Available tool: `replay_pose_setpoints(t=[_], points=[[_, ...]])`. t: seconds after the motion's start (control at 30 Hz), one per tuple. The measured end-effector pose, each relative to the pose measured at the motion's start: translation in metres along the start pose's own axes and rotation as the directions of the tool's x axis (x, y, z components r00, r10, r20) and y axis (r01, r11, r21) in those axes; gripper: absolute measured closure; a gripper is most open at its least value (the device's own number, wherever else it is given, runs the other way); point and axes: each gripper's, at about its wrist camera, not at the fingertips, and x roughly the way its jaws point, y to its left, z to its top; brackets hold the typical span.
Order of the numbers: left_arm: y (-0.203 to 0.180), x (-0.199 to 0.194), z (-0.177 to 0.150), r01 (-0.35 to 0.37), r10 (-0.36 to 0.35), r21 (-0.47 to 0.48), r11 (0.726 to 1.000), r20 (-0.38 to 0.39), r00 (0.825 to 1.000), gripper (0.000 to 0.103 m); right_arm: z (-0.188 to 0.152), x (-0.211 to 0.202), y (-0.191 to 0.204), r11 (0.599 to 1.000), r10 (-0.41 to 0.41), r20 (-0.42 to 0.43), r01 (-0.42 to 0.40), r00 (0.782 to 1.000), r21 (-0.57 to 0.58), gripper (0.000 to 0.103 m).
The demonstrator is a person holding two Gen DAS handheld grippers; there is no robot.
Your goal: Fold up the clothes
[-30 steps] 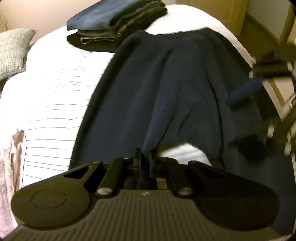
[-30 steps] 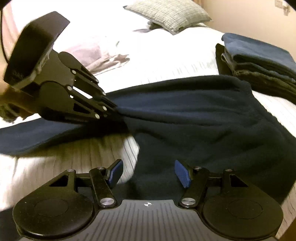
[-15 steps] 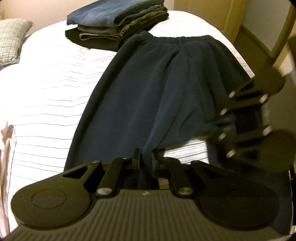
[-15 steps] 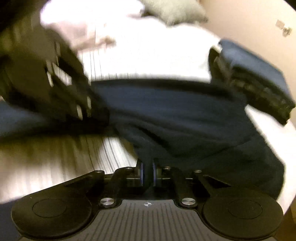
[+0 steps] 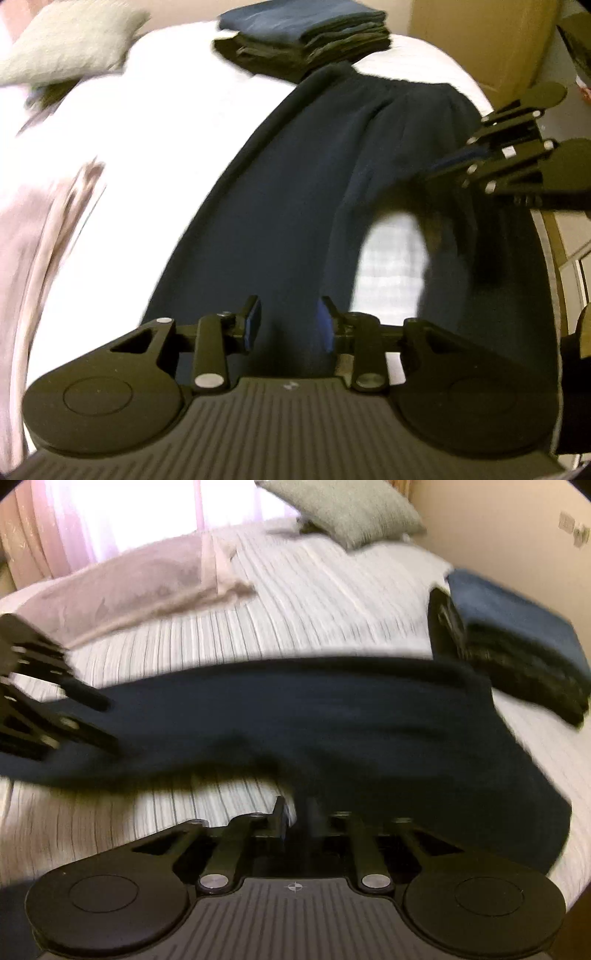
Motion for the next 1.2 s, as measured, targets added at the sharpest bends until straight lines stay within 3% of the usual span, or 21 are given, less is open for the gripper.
replay_pose_setpoints(t=[0.03, 0.23, 0.33, 0.53, 0.67, 0.77, 0.97, 1.2], points=[[-0.003, -0.007, -0.012, -0.009, 0.009, -0.024, 1.0, -0.01, 1.0, 0.074, -0.012, -0.003, -0.006, 1.0, 0.006, -0.026, -0.006, 1.0, 0.013, 0.035], [-0.049, -0.033, -0.086, -0.047, 0.027, -0.169, 0.984, -0.123, 0.992, 0.071, -0.078, 0.008, -0.06, 0.992, 0.052, -0.199, -0.028, 0.979, 0.125, 0.035], [-0.078, -0.044, -0.121, -0.073, 0.029, -0.235, 0.969, -0.188, 0.982, 0.071, -0.089, 0.004, -0.075, 0.997, 0.011, -0.24, 0.008, 0.971, 0.079, 0.035], [-0.128, -0.071, -0.169, -0.13, 0.057, -0.304, 0.944, -0.239, 0.969, 0.064, -0.085, -0.018, -0.075, 0.997, -0.002, -0.2, 0.017, 0.98, 0.072, 0.035], [-0.146, -0.081, -0.199, -0.131, 0.065, -0.284, 0.95, -0.233, 0.97, 0.063, -0.097, -0.017, -0.071, 0.981, 0.033, -0.187, 0.004, 0.982, 0.194, 0.035], [-0.157, -0.089, -0.213, -0.109, 0.057, -0.256, 0.961, -0.201, 0.978, 0.063, -0.106, -0.022, -0.078, 0.946, 0.019, -0.143, 0.029, 0.99, 0.324, 0.035], [-0.18, -0.086, -0.2, -0.07, 0.051, -0.138, 0.988, -0.138, 0.989, 0.063, -0.106, -0.017, -0.131, 0.867, -0.006, -0.069, 0.039, 0.998, 0.496, 0.035], [-0.205, -0.035, -0.105, -0.025, 0.025, -0.008, 1.0, 0.001, 1.0, 0.062, -0.09, 0.008, -0.204, 0.79, -0.039, -0.006, 0.034, 0.999, 0.612, 0.037]])
